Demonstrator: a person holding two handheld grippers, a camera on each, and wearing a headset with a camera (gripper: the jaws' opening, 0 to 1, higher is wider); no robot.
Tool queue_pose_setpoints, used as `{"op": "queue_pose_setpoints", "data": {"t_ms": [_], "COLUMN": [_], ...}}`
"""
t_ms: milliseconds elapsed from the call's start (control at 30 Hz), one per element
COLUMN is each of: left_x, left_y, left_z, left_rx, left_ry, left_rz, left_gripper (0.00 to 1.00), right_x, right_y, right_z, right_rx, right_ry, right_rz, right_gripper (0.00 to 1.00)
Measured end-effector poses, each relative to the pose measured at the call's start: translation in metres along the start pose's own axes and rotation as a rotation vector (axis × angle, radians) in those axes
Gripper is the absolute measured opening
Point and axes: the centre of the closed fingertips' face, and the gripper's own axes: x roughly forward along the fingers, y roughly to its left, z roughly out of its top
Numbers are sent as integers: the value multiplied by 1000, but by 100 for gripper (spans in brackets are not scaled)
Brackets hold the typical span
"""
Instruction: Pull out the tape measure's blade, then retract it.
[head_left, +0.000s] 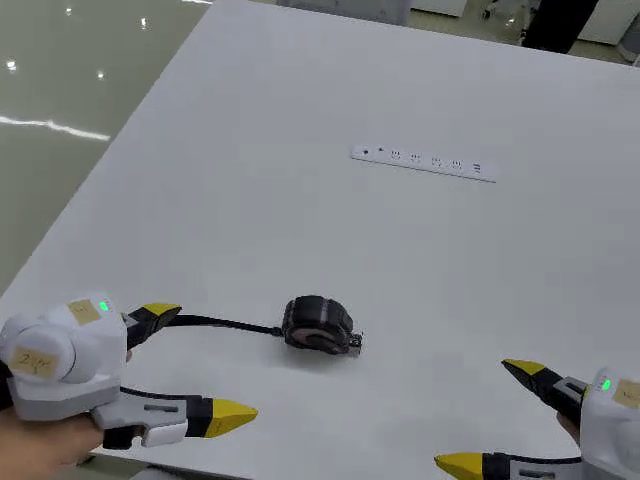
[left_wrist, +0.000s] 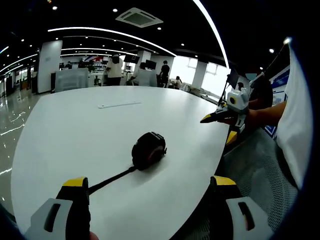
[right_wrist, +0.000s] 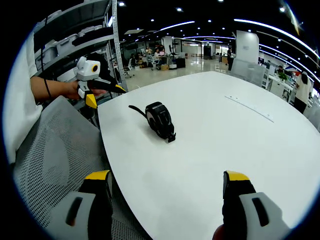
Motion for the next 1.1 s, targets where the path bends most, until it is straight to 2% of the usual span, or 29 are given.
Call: {"op": "queue_pose_setpoints", "data": {"t_ms": [267, 467, 633, 900, 1100], "left_x": [5, 10, 15, 28, 39], "left_y": [2, 2, 4, 5, 7], "left_z": [2, 4, 3, 6, 4], "left_rx": [33, 61, 104, 160, 223], "left_ry": [31, 56, 93, 139, 193], "left_rz": [-23, -59, -80, -126, -160], "left_gripper": [97, 94, 93, 90, 88], "right_x": [7, 16, 21, 31, 37], "right_y": [-3, -4, -7, -11, -14], "right_z": [-3, -4, -1, -4, -5], "right_rx": [-46, -104, -117, -175, -209], "right_ry": [27, 60, 64, 103, 127], "right_rz": [25, 58, 79, 111, 140], "right_gripper": [85, 82, 81, 79, 78]}}
